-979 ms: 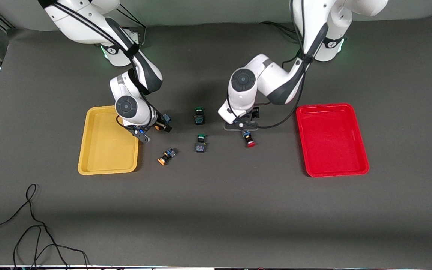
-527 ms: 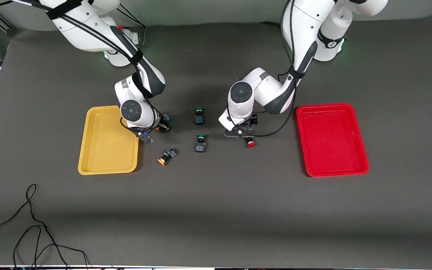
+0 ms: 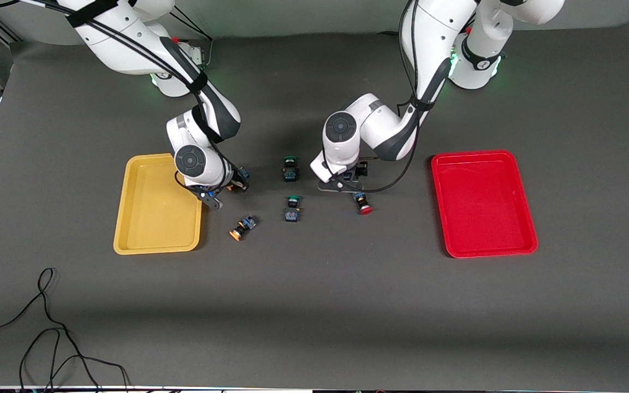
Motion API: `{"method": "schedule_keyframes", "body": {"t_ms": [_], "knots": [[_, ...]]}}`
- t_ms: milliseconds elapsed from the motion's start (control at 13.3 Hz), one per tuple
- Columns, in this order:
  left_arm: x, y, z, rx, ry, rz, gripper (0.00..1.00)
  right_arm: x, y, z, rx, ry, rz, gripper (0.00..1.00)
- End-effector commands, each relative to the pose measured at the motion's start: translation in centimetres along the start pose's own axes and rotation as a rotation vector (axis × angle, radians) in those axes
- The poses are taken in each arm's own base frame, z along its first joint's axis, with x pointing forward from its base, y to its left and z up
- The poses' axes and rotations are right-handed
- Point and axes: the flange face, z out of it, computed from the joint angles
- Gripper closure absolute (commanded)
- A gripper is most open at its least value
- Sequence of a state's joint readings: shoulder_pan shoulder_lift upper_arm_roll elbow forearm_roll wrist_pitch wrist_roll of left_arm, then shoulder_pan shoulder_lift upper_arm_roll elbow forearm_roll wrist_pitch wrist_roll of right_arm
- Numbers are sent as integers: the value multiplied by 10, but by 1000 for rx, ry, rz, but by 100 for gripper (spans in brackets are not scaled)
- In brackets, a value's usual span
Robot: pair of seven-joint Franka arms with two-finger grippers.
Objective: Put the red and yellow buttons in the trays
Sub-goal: 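Place the buttons in the yellow and red trays with the right and left grippers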
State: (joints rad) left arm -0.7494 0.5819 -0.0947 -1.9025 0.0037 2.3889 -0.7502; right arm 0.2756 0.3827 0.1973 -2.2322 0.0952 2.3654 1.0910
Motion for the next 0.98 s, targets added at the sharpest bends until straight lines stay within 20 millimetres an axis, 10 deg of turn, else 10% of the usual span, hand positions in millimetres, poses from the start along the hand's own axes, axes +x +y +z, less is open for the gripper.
{"method": "schedule_keyframes", "body": {"t_ms": [0, 226, 377, 678, 904], "knots": [[-1, -3, 2, 20, -13, -24, 89, 2, 21, -92, 35, 34, 25, 89], [5, -8, -13, 28, -30, -44, 96, 55, 77, -175, 62, 13, 3, 89], [22, -26, -60, -18, -17, -104, 96, 98, 120, -188, 132, -41, -24, 89], [49, -107, -155, -39, -17, -225, 98, 128, 139, -105, 83, -59, -9, 89], [69, -207, -178, -32, -47, -265, 99, 121, 157, -49, 60, -36, 2, 89]]}}
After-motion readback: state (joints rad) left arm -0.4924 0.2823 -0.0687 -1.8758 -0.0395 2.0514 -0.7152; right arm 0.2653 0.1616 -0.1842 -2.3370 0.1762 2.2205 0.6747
